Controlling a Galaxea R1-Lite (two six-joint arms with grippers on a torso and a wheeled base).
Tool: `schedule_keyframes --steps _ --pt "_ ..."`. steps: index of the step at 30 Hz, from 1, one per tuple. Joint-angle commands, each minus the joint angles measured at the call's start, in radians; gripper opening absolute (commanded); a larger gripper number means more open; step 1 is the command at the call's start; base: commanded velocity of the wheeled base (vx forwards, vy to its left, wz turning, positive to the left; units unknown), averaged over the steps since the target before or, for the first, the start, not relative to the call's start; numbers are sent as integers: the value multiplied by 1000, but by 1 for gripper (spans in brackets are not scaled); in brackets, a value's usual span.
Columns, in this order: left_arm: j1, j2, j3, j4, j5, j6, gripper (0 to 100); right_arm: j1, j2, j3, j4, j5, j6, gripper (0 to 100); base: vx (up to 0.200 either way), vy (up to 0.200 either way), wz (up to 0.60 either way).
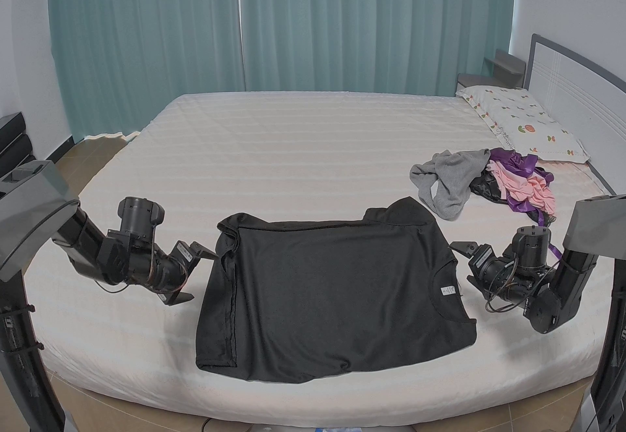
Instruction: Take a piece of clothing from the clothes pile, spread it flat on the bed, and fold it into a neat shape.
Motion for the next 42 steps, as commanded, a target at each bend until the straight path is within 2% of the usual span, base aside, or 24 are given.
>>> schedule_keyframes --steps 1,5,12,18,24,28,36,42 --pt "-23 -91 170 -111 7 -5 100 13 18 123 -112 8 85 100 0 0 0" --pt "-50 -89 223 -192 76 -11 100 2 44 150 -145 20 100 100 0 0 0" --pt "-190 -79 325 -338 128 -55 100 0 63 147 -148 33 135 100 0 0 0" --pt "-290 -40 324 -345 226 -70 100 2 77 164 -192 31 135 100 0 0 0" --pt "-337 7 310 -350 246 -64 100 5 78 167 -203 31 134 100 0 0 0" --pt "-380 61 286 -378 307 -57 100 10 77 167 -204 29 132 100 0 0 0" --pt "-415 102 286 -378 372 20 100 11 77 167 -204 29 128 100 0 0 0" --pt "-386 125 276 -378 422 22 100 13 77 167 -204 28 126 100 0 0 0"
